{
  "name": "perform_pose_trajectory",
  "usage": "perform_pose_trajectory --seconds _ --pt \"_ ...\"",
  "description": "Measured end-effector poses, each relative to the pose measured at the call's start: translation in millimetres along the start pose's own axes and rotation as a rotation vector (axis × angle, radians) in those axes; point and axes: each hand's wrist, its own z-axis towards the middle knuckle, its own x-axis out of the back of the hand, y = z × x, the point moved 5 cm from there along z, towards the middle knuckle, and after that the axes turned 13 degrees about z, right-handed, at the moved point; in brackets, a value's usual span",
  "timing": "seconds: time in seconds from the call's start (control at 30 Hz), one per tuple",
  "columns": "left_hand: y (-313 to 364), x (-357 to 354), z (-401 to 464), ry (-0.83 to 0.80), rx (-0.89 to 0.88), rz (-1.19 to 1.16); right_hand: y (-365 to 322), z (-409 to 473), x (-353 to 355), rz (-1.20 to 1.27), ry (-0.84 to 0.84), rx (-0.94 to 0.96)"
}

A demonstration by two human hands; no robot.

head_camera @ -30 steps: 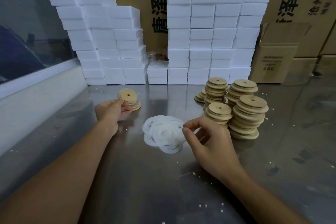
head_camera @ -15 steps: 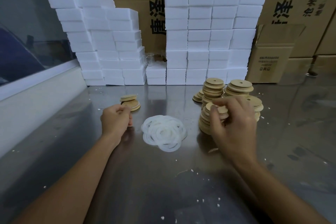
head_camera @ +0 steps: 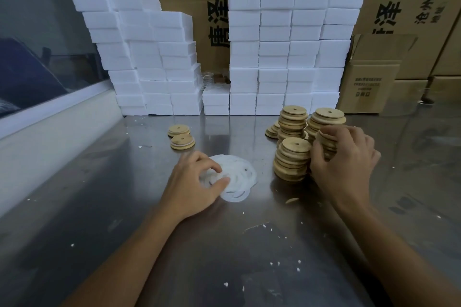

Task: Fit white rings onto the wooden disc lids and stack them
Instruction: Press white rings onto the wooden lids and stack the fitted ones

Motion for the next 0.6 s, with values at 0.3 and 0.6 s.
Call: perform_pose_trajectory --seconds 0.3,0.6 --pt "9.2 -3.1 -0.9 -0.098 -0.028 0.005 16.9 2.1 0.0 0.020 -0.007 -0.060" --pt "8.8 3.8 -2.6 -0.173 -0.017 -0.002 16.9 1.7 0.5 0.068 0.009 -0.041"
